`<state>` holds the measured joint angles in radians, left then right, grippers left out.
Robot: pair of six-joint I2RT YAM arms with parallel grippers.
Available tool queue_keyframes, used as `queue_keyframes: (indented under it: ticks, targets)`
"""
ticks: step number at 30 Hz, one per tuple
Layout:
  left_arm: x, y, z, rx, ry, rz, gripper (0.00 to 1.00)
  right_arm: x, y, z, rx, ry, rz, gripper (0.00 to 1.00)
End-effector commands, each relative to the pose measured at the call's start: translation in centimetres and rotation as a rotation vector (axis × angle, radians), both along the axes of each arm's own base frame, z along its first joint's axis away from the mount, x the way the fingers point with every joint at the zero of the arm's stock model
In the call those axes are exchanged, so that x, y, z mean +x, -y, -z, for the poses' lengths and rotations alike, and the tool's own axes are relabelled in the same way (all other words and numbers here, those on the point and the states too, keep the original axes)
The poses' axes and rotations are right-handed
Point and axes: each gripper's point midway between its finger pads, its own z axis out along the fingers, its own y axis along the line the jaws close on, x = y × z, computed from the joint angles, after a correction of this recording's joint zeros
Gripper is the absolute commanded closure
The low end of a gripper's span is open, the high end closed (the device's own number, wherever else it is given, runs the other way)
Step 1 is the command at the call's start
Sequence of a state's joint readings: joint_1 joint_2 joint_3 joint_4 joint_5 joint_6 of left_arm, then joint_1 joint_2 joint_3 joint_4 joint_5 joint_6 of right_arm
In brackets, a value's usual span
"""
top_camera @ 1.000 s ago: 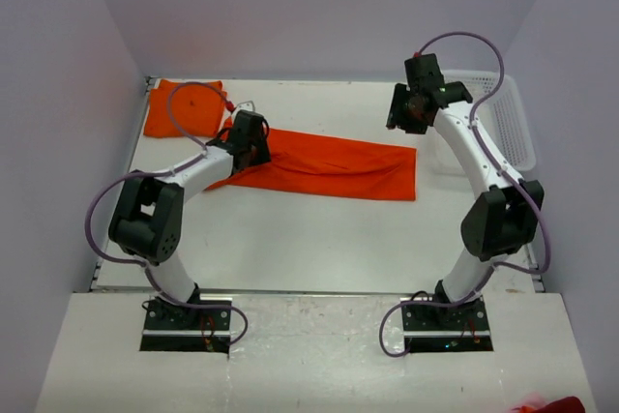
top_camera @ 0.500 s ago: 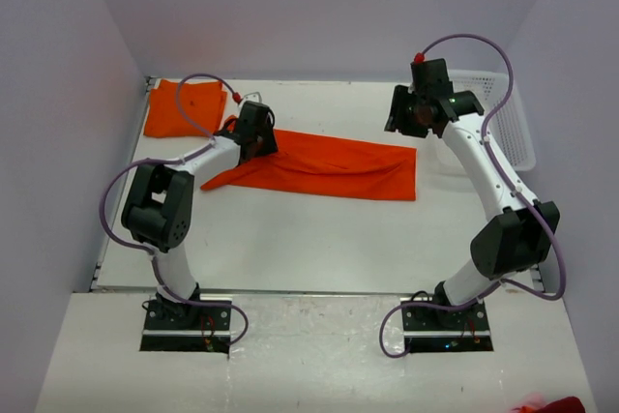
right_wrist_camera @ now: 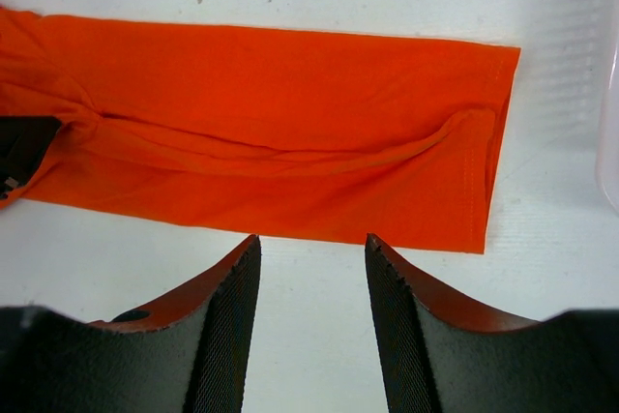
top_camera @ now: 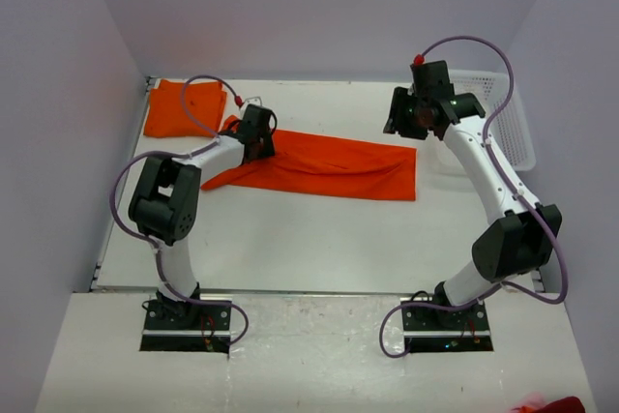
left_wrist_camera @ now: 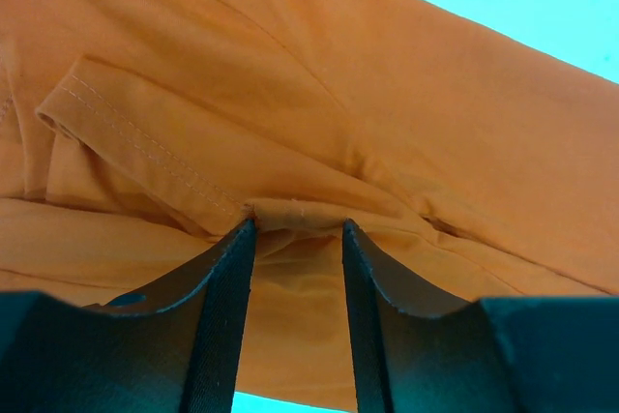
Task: Fold and stack the t-shirts
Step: Fold the other side of the tshirt into a rectangle
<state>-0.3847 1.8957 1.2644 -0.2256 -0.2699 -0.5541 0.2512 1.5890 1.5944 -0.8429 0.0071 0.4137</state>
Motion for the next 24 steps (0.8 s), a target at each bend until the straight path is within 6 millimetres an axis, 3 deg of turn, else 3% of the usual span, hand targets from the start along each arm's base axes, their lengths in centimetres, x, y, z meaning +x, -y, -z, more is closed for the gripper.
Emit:
queue_keyframes:
  ticks: [1, 5, 6, 10, 24]
  targets:
    - [0.9, -1.0, 0.1, 0.038, 0.017, -0.010, 0.58, -0.3, -0.3, -1.5, 0.027, 0.049, -0.023, 0.51]
    - [1.4, -1.2, 0.4, 0.039, 0.020, -0.014, 0.70, -0.5, -0.1, -1.4, 0.019, 0.044, -0.019, 0.51]
    - [1.4, -1.2, 0.3, 0.040, 0.022, -0.014, 0.79, -0.5, -0.1, -1.4, 0.020, 0.045, -0.018, 0.51]
    - [1.9, -1.2, -0.1, 0.044, 0.035, -0.011, 0.99, -0.5, -0.4, -1.0, 0.031, 0.033, -0.024, 0.51]
    - [3.9, 0.1, -2.4, 0.034, 0.123, 0.062, 1.00, -0.2, -1.2, 0.5, 0.057, -0.005, -0.038, 0.51]
